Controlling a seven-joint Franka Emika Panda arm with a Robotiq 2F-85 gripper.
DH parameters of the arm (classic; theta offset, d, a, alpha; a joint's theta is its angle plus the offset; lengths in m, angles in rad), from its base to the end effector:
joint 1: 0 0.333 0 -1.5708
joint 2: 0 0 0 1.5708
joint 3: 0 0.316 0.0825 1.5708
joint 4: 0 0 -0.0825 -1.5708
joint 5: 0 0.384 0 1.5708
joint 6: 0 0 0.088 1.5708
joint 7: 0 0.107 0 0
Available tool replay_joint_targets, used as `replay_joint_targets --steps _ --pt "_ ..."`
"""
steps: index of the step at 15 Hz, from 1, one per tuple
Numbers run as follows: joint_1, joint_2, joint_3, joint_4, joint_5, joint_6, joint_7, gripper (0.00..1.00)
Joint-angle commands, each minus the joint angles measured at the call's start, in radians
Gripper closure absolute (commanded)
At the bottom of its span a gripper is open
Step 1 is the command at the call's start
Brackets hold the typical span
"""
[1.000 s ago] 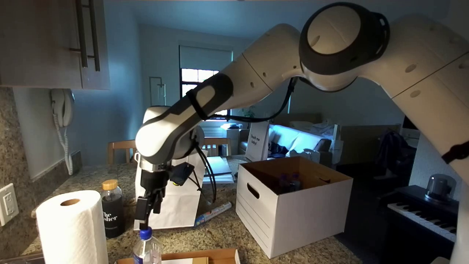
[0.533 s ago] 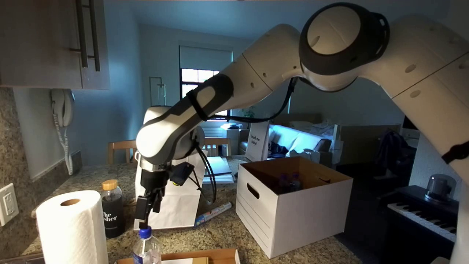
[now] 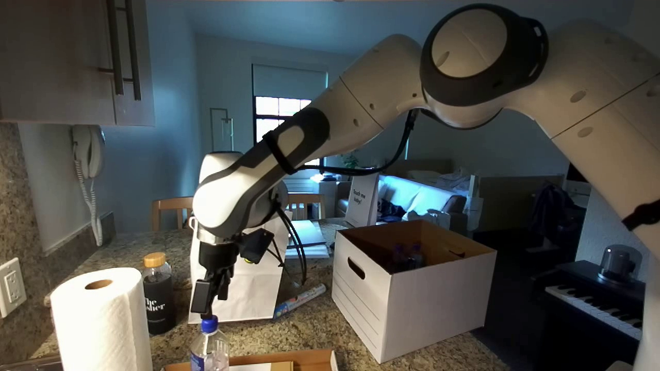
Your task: Place four empty water bottles inside the white storage box on the right
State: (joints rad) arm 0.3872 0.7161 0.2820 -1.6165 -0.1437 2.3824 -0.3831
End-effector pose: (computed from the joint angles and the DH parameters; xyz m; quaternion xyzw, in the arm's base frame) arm 0.5663 0.4120 0.2250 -0.8565 -0.5131 -0.0346 0.0445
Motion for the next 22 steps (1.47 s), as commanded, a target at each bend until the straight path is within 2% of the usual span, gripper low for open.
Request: replay_joint_targets --steps 1,7,10,18,22 --pt "0.039 -0.021 -0.025 -0.048 -0.089 0.025 0.035 0.0" --pt "0.081 -0.03 -0.008 -0.072 -0.163 0.018 0.01 0.0" --pt "0.065 -0.03 0.017 -0.062 -0.154 0.015 -0.023 0.0" --pt "0.052 -0.04 0.02 -0.068 -0.147 0.063 -0.013 0.0" --pt "0.067 -0.049 0.004 -0.084 -0.176 0.115 0.001 0.0"
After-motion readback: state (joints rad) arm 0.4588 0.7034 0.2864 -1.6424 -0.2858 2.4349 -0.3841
